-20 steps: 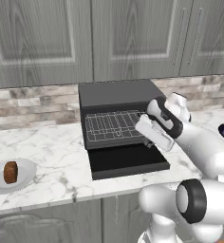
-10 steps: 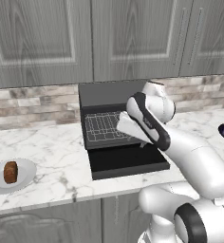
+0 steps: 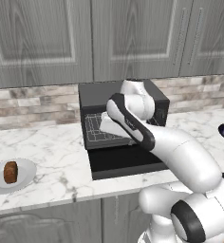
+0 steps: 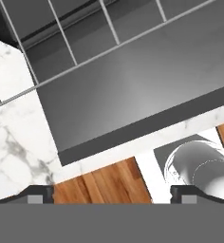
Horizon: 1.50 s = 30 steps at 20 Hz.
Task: Open the toaster oven door. Place the bread on the top rack in the toaster oven and place the steak on the bottom rack.
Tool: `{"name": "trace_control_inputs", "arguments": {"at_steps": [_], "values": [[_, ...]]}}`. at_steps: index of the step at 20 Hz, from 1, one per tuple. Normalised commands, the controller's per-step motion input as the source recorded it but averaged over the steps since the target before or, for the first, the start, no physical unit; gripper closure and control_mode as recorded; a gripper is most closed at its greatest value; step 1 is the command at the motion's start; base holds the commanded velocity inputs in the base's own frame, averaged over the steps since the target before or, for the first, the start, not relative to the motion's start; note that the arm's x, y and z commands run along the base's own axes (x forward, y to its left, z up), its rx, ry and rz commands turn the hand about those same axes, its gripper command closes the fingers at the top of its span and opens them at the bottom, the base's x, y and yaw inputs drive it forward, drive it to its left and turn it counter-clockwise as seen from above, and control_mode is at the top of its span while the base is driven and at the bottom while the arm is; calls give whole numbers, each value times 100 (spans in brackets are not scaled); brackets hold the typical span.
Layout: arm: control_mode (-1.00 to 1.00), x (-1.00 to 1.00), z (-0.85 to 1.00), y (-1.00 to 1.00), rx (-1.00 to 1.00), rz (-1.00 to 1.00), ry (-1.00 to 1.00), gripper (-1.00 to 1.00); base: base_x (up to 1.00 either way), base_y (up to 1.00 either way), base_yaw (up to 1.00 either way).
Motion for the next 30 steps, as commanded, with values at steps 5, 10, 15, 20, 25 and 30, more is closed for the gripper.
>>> {"name": "trace_control_inputs", "arguments": {"at_steps": [5,10,15,20,25,30], "values": [[-100,16,-9,73,-1,7,0,-100,0,0,0],[-100,49,-1,100,0,19,0,-100,0,0,0],[-100,34,-1,100,-1,24,0,-100,0,0,0],[-100,1,-5,100,-8,21,0,-100,0,0,0],[-100,-29,-14,96,-11,16,1,-100,0,0,0],[-100,-18,-10,66,-6,14,4,-100,0,0,0]]}}
